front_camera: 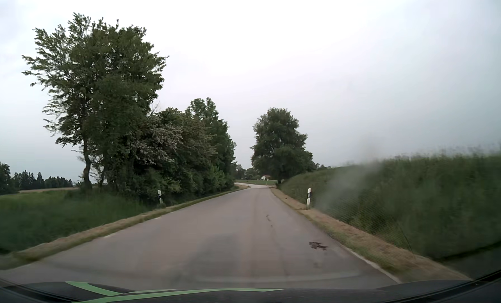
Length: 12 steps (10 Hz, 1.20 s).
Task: Follow the waypoints while adhering to traffic rules and regulations
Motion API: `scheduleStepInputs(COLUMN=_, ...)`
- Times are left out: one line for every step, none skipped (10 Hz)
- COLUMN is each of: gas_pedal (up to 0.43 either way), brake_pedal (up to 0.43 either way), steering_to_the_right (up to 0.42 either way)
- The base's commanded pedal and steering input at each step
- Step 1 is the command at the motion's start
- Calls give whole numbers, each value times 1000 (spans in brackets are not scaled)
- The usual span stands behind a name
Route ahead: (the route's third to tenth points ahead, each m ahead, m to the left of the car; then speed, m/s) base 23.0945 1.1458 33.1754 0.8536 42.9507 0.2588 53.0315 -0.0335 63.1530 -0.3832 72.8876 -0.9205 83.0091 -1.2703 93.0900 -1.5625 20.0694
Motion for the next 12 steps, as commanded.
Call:
scheduleStepInputs(gas_pedal=130, brake_pedal=0, steering_to_the_right=7)
scheduleStepInputs(gas_pedal=118, brake_pedal=0, steering_to_the_right=8)
scheduleStepInputs(gas_pedal=118, brake_pedal=0, steering_to_the_right=7)
scheduleStepInputs(gas_pedal=118, brake_pedal=0, steering_to_the_right=7)
scheduleStepInputs(gas_pedal=118, brake_pedal=0, steering_to_the_right=7)
scheduleStepInputs(gas_pedal=118, brake_pedal=0, steering_to_the_right=7)
scheduleStepInputs(gas_pedal=118, brake_pedal=0, steering_to_the_right=7)
scheduleStepInputs(gas_pedal=118, brake_pedal=0, steering_to_the_right=7)
scheduleStepInputs(gas_pedal=118, brake_pedal=0, steering_to_the_right=7)
scheduleStepInputs(gas_pedal=118, brake_pedal=0, steering_to_the_right=6)
scheduleStepInputs(gas_pedal=118, brake_pedal=0, steering_to_the_right=6)
scheduleStepInputs(gas_pedal=118, brake_pedal=0, steering_to_the_right=5)
